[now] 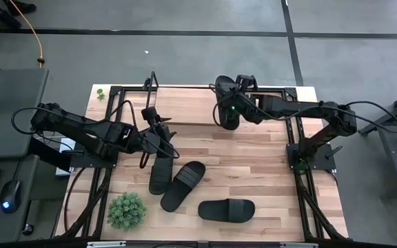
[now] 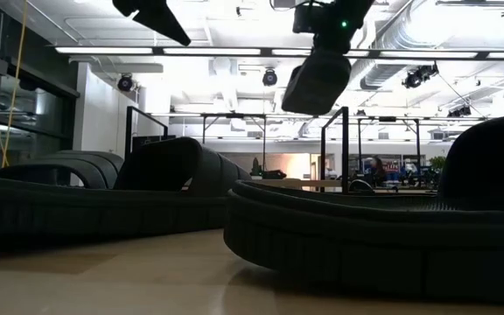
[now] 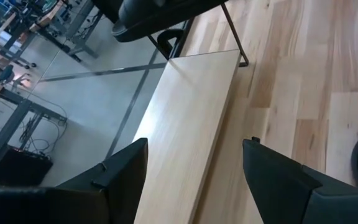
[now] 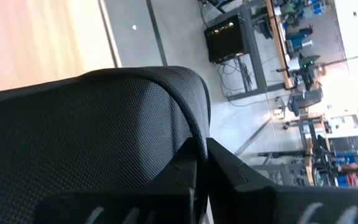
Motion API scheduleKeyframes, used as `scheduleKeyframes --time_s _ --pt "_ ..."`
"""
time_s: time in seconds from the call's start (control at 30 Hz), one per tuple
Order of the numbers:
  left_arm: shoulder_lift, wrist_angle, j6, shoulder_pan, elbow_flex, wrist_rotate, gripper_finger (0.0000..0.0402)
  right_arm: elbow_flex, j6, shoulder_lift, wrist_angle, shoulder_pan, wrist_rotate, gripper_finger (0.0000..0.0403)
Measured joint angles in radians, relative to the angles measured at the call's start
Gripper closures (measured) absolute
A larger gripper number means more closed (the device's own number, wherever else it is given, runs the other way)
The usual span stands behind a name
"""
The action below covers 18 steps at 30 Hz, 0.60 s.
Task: Pick and place slides into the shelf
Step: Put the top right black slipper on the shelf
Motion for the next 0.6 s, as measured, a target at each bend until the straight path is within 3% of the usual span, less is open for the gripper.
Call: scheduleKeyframes --time_s 0.23,0.6 --pt "0.000 0.000 0.002 0.000 0.000 0.000 0.0156 0.000 -0.049 0.029 0.051 -0.065 -0.037 0.0403" --pt "0.001 0.000 0.004 0.000 0.000 0.002 0.0156 -0.001 -0.168 0.208 0.149 -0.133 0.007 0.0403"
